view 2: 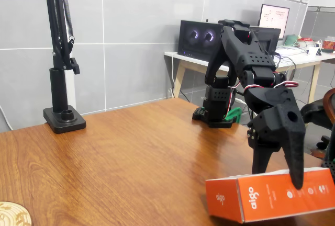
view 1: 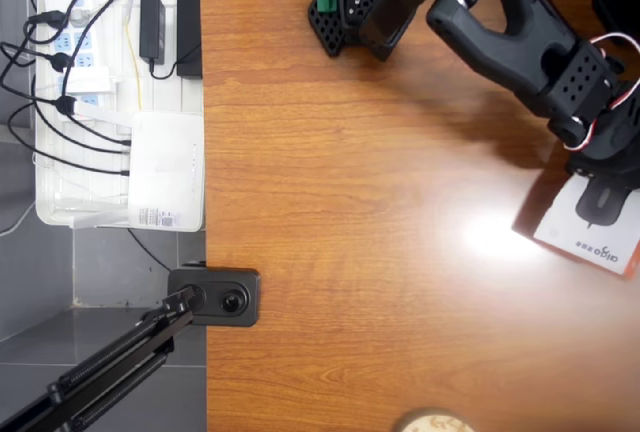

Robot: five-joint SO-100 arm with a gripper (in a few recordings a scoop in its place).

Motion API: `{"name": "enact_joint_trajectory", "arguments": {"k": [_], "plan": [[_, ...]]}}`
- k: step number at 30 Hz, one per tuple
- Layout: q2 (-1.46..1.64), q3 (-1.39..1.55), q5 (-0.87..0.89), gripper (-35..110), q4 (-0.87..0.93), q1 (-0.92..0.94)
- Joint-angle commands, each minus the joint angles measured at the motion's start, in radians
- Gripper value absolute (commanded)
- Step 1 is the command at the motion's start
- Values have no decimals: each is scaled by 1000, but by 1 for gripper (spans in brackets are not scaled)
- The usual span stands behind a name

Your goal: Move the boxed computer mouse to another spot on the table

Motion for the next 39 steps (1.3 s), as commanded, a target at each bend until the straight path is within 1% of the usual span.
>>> {"name": "enact_joint_trajectory", "arguments": {"k": [1, 5, 9, 13, 17, 20, 24, 28, 31, 33, 35, 39], "plan": [[123, -37, -8, 0, 48, 222], [291, -72, -21, 0, 190, 535], [419, -20, -23, 0, 311, 810], [420, -31, -21, 0, 416, 1055], [370, 43, 3, 0, 497, 1206], [325, 118, 23, 0, 528, 1250], [287, 132, 46, 0, 592, 1258], [256, 101, 127, 0, 621, 1264], [241, 40, 140, 0, 664, 1266], [229, -35, 118, 0, 759, 1253], [213, -109, 133, 0, 864, 1235], [186, -202, 130, 0, 1011, 1209]]}}
